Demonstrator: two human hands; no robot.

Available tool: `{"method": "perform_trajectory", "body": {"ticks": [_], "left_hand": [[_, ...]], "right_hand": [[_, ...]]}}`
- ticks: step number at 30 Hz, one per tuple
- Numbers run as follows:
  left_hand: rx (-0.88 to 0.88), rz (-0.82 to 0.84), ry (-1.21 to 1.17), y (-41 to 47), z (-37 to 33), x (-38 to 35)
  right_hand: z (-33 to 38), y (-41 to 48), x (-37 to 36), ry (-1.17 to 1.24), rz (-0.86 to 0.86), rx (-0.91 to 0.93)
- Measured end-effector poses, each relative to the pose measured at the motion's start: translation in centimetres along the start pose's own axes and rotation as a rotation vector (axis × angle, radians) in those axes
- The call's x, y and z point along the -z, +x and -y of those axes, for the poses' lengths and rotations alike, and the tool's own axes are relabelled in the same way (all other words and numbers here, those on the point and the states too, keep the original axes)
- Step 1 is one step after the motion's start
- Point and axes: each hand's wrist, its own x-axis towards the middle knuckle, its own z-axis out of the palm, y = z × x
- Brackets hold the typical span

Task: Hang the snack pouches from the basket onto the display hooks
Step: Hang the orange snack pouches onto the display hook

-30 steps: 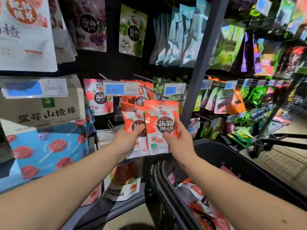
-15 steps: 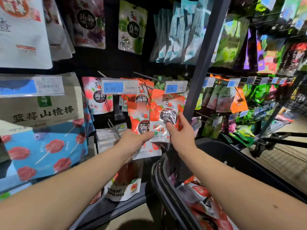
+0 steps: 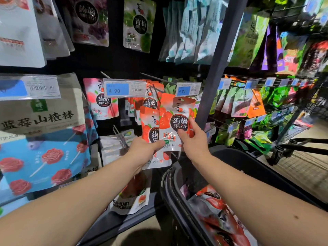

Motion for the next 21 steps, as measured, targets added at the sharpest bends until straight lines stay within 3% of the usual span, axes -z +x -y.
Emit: {"method": "perform_trajectory", "body": {"ticks": [7, 11, 21], "left_hand": [[0.016, -0.008, 0.007, 0.1, 0.2, 0.0], [-0.006, -0.046, 0.035, 0.3, 0.1, 0.2], [-0.012, -0.292, -0.015, 3.2, -0.5, 1.7]], "right_hand": [[0.7, -0.3, 0.2, -0.030, -0.026, 0.050], [0.3, 0.2, -0.4, -0.081, 0.052, 0.056], [-1.2, 6.5, -5.2, -0.169, 0.036, 0.078]]}}
